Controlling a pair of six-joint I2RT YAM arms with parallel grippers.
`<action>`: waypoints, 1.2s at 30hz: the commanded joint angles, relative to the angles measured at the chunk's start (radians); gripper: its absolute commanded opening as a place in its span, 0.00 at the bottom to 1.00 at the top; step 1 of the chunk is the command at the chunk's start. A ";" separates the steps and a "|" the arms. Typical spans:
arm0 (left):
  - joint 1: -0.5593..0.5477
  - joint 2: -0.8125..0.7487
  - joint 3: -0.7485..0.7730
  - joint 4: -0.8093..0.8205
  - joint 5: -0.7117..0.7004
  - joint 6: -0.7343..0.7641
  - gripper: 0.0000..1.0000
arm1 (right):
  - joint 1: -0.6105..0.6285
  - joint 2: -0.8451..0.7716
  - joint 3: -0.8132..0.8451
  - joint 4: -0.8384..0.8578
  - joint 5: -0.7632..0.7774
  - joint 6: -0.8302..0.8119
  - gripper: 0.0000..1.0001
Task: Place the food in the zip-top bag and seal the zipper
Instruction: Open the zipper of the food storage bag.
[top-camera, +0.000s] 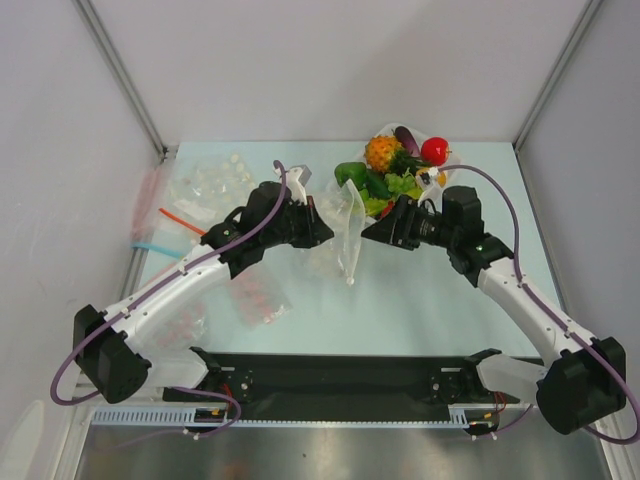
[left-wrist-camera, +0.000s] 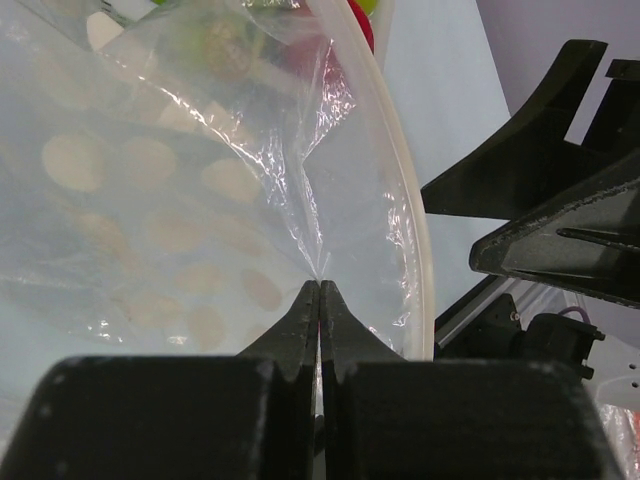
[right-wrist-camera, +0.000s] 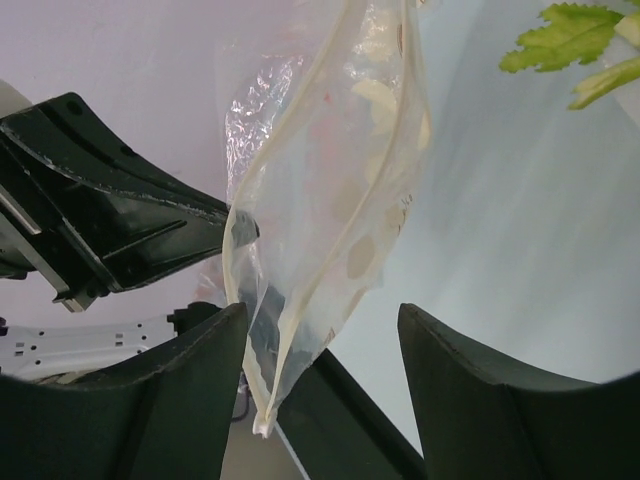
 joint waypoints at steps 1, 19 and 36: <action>0.004 -0.040 -0.003 0.054 0.036 -0.023 0.00 | 0.013 0.023 0.042 0.080 -0.025 0.057 0.67; -0.005 -0.078 0.074 -0.054 0.011 0.055 0.47 | 0.060 0.066 0.119 -0.012 0.070 -0.039 0.00; -0.103 0.138 0.436 -0.362 -0.115 0.034 0.70 | 0.122 0.014 0.168 -0.090 0.230 -0.120 0.00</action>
